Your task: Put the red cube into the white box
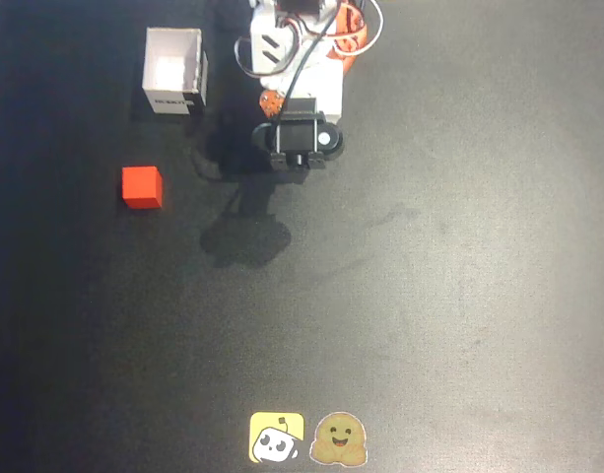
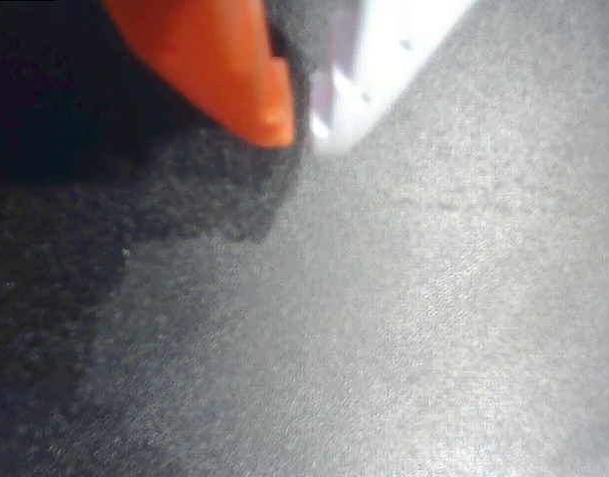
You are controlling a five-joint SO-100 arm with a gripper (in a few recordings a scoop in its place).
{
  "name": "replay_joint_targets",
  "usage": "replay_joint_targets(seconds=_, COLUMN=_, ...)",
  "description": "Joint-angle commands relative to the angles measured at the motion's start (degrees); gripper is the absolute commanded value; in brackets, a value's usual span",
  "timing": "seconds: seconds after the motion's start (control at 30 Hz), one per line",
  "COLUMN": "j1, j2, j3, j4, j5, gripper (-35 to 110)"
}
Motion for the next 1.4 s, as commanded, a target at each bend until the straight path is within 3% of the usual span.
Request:
replay_joint_targets(seconds=0.0, j1=0.35, j2=0.26, j3=-0.26, j4=0.09, j5=0.35, gripper=0)
replay_joint_targets(seconds=0.57, j1=0.62, j2=0.26, j3=-0.26, j4=-0.26, j5=0.18, gripper=0)
replay_joint_targets(seconds=0.9, j1=10.63, j2=-1.23, j3=-5.71, j4=-0.97, j5=-14.68, gripper=0)
replay_joint_targets(seconds=1.37, j1=25.84, j2=-47.29, j3=-35.07, j4=-14.59, j5=-34.19, gripper=0)
